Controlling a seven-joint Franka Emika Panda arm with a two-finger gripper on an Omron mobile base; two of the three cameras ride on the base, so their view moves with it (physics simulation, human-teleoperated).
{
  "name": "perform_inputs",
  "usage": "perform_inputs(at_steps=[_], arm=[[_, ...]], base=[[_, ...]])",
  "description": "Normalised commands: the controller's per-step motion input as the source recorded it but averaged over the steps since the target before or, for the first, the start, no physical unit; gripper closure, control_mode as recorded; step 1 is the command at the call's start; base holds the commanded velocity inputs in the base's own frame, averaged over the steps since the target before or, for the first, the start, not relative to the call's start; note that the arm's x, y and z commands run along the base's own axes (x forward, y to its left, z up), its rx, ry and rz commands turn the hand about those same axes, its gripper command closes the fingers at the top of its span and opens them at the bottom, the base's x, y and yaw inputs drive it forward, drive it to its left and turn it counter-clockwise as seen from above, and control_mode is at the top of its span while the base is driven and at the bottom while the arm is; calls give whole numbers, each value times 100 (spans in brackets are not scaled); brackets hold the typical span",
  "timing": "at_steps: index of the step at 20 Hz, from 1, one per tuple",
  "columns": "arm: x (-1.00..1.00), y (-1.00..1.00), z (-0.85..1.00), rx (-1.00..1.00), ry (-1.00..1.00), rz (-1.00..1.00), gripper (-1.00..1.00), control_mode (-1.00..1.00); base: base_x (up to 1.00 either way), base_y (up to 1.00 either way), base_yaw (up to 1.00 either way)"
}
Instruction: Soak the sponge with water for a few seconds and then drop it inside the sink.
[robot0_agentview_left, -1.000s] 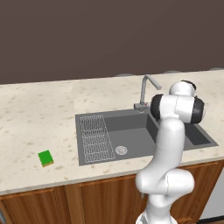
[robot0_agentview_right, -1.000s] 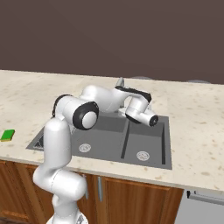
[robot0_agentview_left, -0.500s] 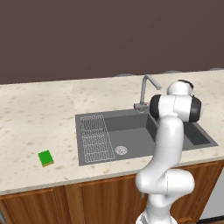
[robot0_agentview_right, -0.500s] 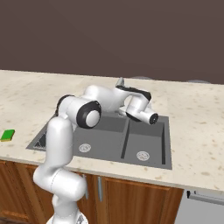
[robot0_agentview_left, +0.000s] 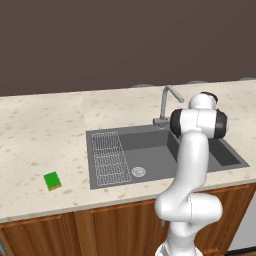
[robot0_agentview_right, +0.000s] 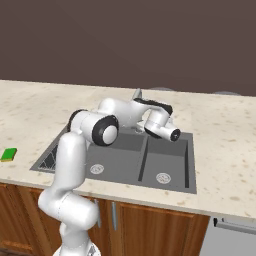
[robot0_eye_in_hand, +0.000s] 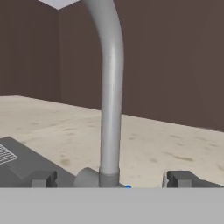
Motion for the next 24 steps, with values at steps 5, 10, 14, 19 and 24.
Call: perform_inputs(at_steps=[5,10,14,19,24], arm=[[21,0,-9,0,0,0,-100,-100],[23,0,-9,0,0,0,-100,-100],[27,0,-10,0,0,0,-100,-100],[22,0,-16,0,0,0,-100,-100],[15,-3,-13,0,0,0,-100,-100]], base=[[0,0,0],[0,0,0],[0,0,0],[0,0,0],[0,0,0]])
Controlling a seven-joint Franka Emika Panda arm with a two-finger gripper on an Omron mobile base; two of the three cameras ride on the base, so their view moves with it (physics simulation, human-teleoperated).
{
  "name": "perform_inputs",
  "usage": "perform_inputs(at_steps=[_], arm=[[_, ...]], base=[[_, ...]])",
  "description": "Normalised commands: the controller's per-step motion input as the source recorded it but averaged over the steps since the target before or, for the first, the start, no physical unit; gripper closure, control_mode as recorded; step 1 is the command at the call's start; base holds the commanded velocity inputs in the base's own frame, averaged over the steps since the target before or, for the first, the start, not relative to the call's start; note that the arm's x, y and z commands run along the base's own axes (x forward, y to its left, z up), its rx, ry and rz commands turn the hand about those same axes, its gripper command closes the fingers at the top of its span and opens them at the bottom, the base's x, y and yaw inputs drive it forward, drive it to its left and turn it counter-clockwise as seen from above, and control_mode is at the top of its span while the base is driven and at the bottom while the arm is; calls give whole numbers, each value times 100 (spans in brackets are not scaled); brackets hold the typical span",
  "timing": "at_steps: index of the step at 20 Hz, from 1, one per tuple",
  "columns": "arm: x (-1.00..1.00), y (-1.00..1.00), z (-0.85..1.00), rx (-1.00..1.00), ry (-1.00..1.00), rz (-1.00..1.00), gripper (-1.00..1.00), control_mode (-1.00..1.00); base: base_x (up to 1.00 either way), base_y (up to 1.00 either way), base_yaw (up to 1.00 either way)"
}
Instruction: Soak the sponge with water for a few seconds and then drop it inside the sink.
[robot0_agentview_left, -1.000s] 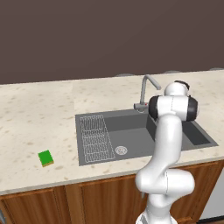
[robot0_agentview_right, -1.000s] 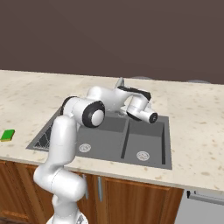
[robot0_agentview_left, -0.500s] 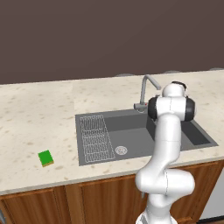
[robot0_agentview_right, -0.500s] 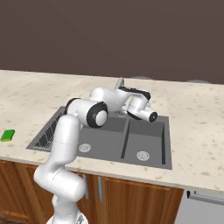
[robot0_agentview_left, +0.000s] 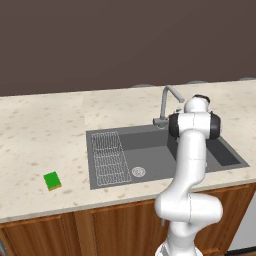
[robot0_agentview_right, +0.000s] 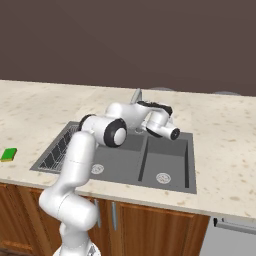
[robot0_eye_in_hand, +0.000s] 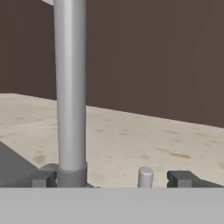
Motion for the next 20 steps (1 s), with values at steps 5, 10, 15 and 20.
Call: perform_inputs(at_steps=[5,10,15,20], arm=[[3,-7,-5,1,0,-2,-100,-100],[6,-8,0,2,0,-4,-100,-100],[13,-2,0,1,0,-6,-100,-100],[16,0,0,0,0,-8,-100,-100]], base=[[0,0,0],[0,0,0],[0,0,0],[0,0,0]])
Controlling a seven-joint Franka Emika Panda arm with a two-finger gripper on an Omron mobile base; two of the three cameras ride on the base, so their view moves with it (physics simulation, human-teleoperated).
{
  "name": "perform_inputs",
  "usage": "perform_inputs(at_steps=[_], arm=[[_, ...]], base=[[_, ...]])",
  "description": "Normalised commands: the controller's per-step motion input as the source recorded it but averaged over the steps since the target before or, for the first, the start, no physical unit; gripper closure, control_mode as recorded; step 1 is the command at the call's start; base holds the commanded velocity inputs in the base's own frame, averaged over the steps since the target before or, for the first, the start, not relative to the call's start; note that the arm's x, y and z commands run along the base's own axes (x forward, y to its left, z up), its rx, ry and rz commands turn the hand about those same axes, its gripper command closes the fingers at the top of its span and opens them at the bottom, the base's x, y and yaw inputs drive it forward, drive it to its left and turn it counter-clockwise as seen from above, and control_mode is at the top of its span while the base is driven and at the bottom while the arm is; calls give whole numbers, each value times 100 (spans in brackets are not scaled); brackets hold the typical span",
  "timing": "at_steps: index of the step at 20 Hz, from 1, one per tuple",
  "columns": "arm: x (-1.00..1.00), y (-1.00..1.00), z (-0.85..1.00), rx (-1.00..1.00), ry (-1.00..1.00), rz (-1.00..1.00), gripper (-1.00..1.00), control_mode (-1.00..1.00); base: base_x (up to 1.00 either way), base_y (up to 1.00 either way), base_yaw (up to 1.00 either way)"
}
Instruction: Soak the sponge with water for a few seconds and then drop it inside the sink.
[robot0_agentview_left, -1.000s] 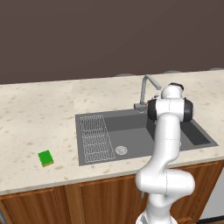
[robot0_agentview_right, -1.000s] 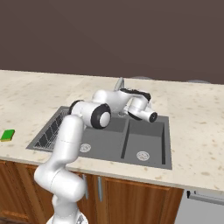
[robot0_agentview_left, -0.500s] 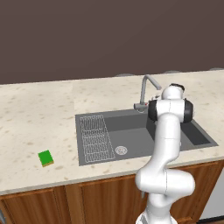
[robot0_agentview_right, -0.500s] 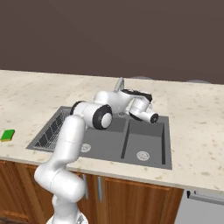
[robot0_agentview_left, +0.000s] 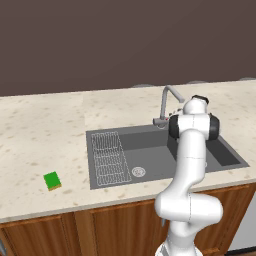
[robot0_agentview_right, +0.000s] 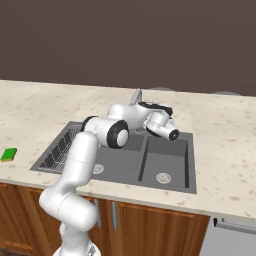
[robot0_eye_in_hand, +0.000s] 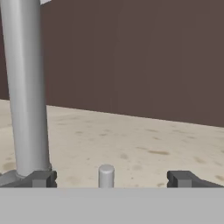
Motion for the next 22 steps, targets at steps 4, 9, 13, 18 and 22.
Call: perform_inputs(at_steps=[4,9,13,18,22], arm=[[21,0,0,0,1,-8,-100,-100],[17,0,-1,0,1,-6,-100,-100],[4,0,-10,0,0,-3,-100,-100],[1,0,-11,0,0,-1,-100,-100],[0,-1,0,0,0,0,-100,-100]], base=[[0,0,0],[0,0,0],[0,0,0],[0,0,0],[0,0,0]])
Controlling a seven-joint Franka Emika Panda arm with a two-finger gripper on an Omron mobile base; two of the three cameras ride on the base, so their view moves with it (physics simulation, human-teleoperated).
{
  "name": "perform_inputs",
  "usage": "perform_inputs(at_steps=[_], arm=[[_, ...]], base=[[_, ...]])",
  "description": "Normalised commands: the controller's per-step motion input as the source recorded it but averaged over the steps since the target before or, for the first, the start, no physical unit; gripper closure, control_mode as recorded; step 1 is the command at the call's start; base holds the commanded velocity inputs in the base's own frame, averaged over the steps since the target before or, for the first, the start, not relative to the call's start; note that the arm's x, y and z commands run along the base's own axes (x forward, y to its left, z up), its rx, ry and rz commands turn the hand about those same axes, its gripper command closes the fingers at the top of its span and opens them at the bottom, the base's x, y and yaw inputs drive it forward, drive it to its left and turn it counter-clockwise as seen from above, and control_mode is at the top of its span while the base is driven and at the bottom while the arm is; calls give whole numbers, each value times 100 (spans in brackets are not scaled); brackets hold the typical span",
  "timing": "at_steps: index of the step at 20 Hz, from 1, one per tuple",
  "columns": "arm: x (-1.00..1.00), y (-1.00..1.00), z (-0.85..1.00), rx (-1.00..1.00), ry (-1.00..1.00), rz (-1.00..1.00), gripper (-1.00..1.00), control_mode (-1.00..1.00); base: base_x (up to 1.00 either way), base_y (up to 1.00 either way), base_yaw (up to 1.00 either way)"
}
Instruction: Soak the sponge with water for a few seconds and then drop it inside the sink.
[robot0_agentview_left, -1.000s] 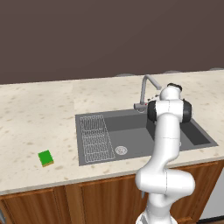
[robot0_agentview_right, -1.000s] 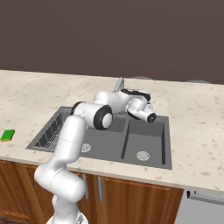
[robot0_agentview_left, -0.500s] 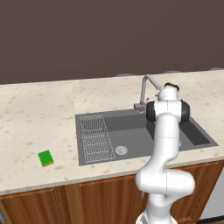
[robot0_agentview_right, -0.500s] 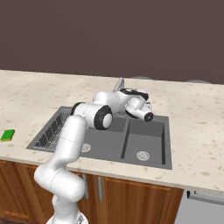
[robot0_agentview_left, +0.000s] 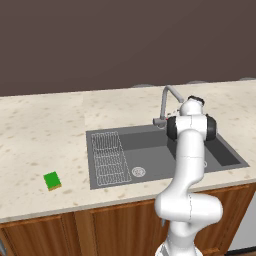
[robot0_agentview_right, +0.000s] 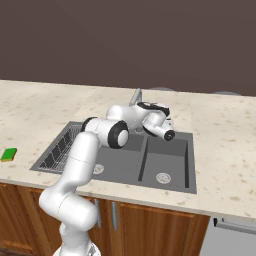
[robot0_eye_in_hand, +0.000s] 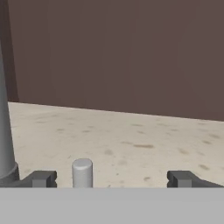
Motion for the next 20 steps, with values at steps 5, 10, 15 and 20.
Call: perform_inputs(at_steps=[5,10,15,20], arm=[[0,-3,-1,0,0,0,-100,-100],[0,-20,-2,0,0,0,-100,-100],[0,-30,0,0,0,-2,-100,-100],[1,-26,0,0,0,-3,-100,-100]], base=[[0,0,0],[0,0,0],[0,0,0],[0,0,0]])
